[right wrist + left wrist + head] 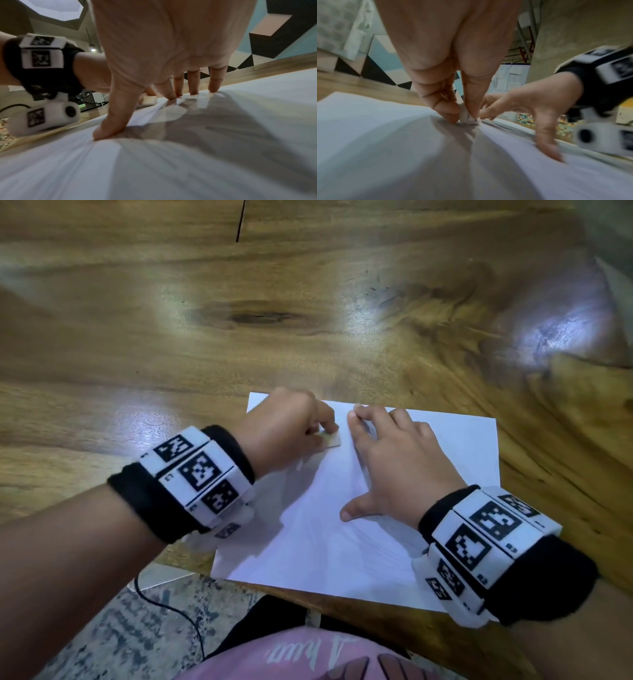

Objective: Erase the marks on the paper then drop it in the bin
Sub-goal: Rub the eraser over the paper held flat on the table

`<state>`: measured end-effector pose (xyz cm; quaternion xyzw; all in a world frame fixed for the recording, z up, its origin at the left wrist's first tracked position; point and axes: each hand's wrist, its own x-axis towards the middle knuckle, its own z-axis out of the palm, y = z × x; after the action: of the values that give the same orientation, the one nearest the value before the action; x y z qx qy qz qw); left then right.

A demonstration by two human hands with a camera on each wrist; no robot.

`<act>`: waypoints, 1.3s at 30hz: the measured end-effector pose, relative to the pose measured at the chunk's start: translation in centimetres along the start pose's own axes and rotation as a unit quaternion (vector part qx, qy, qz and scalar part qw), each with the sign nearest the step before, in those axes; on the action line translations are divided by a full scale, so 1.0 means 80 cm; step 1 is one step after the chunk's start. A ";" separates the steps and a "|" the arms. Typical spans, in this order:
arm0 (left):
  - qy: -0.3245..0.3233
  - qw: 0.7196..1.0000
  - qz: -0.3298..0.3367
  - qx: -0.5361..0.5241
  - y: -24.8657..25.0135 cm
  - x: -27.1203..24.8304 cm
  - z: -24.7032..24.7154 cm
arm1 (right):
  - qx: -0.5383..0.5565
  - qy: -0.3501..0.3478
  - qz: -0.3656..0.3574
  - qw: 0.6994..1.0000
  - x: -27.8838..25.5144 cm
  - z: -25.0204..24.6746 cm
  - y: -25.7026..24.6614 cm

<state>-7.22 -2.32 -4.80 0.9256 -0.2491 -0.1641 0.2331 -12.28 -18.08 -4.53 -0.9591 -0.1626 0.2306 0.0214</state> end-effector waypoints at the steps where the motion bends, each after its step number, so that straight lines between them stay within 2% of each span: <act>1: -0.001 1.000 0.024 -0.001 0.000 -0.009 0.005 | -0.004 -0.001 0.000 1.000 0.000 0.000 0.000; 3: -0.039 0.997 0.063 -0.016 0.003 -0.041 0.014 | -0.010 -0.002 0.000 1.000 0.000 0.000 0.000; 5: -0.106 0.992 0.056 -0.031 0.007 -0.069 0.020 | -0.014 -0.003 -0.001 1.000 -0.001 -0.001 0.000; 7: -0.126 0.990 0.043 -0.045 0.005 -0.072 0.018 | -0.014 -0.007 -0.001 1.000 -0.001 -0.001 -0.001; 11: -0.006 1.000 0.004 -0.019 -0.007 -0.033 0.001 | -0.017 -0.008 0.003 1.000 -0.002 -0.002 -0.001; 12: 0.005 1.000 -0.003 -0.012 -0.011 -0.029 0.002 | -0.017 -0.010 0.003 1.000 -0.002 -0.002 -0.001; 14: 0.004 1.000 0.017 -0.009 -0.012 -0.044 0.009 | -0.019 -0.012 0.004 1.000 -0.001 -0.003 -0.001; 16: -0.032 0.998 0.040 -0.030 -0.006 -0.076 0.020 | -0.018 -0.014 0.004 1.000 -0.001 -0.003 -0.001; 18: -0.084 0.995 0.030 -0.053 0.000 -0.104 0.026 | -0.018 -0.014 0.004 1.000 -0.001 -0.003 -0.001; 20: -0.096 0.992 0.022 -0.078 -0.003 -0.108 0.025 | -0.020 -0.014 0.004 1.000 -0.001 -0.003 -0.001; 22: -0.060 0.996 0.018 -0.070 -0.009 -0.090 0.015 | -0.021 -0.013 0.005 1.000 -0.001 -0.003 -0.002; 24: 0.007 0.999 0.008 -0.031 -0.017 -0.068 0.005 | -0.018 -0.012 0.006 1.000 -0.001 -0.002 -0.002; 26: 0.027 0.999 0.001 -0.018 -0.020 -0.065 0.007 | -0.018 -0.015 0.006 1.000 -0.001 -0.002 -0.004; 28: 0.002 0.999 0.023 -0.041 -0.015 -0.084 0.019 | -0.020 -0.014 0.007 1.000 -0.001 -0.002 -0.003; 30: -0.051 0.995 0.041 -0.069 -0.007 -0.111 0.030 | -0.023 -0.016 0.008 1.000 -0.001 -0.003 -0.003; 32: -0.111 0.990 0.036 -0.078 -0.005 -0.126 0.035 | -0.028 -0.016 0.007 0.999 0.000 -0.003 -0.004; 34: -0.139 0.987 0.026 -0.082 -0.008 -0.121 0.029 | -0.030 -0.016 0.006 0.999 -0.001 -0.003 -0.004; 35: -0.130 0.988 0.022 -0.080 -0.009 -0.112 0.024 | -0.030 -0.016 0.007 0.999 -0.001 -0.002 -0.005; 39: -0.010 0.999 0.017 -0.025 -0.013 -0.064 0.007 | -0.028 -0.013 0.010 0.999 -0.002 -0.002 -0.005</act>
<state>-11.26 1.04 -4.86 0.9133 -0.2631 -0.1752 0.2570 -12.44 -17.74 -4.30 -0.9579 -0.1593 0.2385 -0.0103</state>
